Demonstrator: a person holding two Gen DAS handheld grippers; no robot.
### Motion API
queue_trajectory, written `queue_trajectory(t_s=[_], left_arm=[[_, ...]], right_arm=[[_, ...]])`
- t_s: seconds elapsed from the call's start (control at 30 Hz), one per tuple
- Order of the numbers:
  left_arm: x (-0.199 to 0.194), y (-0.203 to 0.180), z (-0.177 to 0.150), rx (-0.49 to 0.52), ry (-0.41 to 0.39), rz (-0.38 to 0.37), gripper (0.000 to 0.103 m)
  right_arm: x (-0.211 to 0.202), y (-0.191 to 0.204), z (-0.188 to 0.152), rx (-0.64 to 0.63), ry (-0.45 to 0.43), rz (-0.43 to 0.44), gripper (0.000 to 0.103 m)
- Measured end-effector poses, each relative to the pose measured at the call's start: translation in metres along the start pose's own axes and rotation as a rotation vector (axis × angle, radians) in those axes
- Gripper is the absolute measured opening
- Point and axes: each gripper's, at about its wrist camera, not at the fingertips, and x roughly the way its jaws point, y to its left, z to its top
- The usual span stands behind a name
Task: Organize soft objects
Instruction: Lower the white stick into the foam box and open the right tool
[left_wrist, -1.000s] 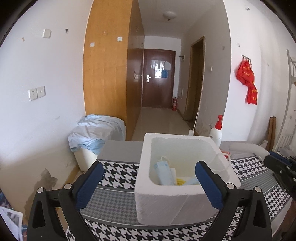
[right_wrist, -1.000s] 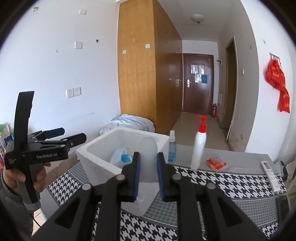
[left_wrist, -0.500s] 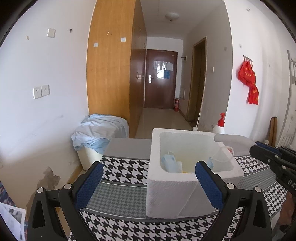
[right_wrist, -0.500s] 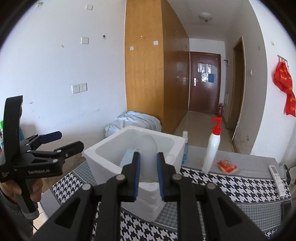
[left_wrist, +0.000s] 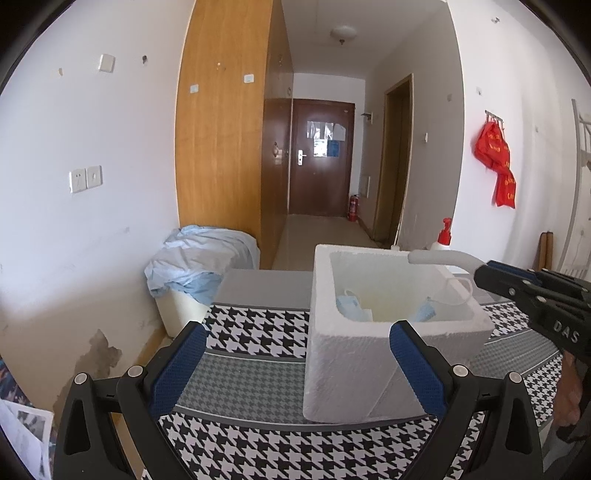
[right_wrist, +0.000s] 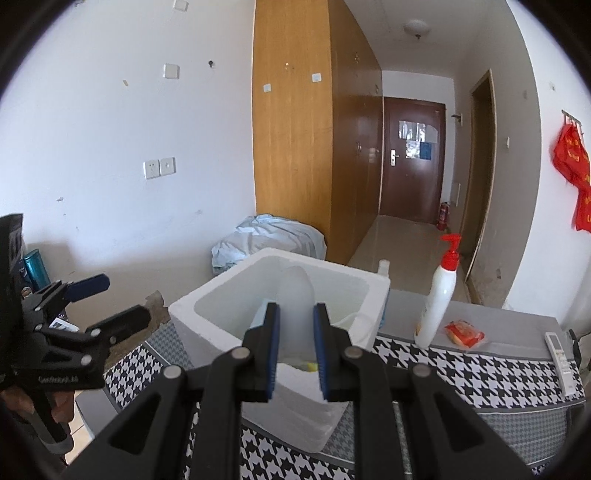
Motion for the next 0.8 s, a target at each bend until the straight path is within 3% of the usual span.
queue_trajectory(t_s=[0.63, 0.73, 0.8], left_arm=[[0.006, 0.014, -0.019, -0.022, 0.033, 0.006, 0.1], [0.005, 0.013, -0.02, -0.011, 0.033, 0.004, 0.1], [0.005, 0.013, -0.02, -0.01, 0.032, 0.005, 0.1]], right_arm=[[0.033, 0.002, 0.006, 0.006, 0.045, -0.004, 0.022], [0.035, -0.001, 0.006, 0.028, 0.045, 0.024, 0.028], [0.037, -0.004, 0.005, 0.042, 0.053, 0.035, 0.053]])
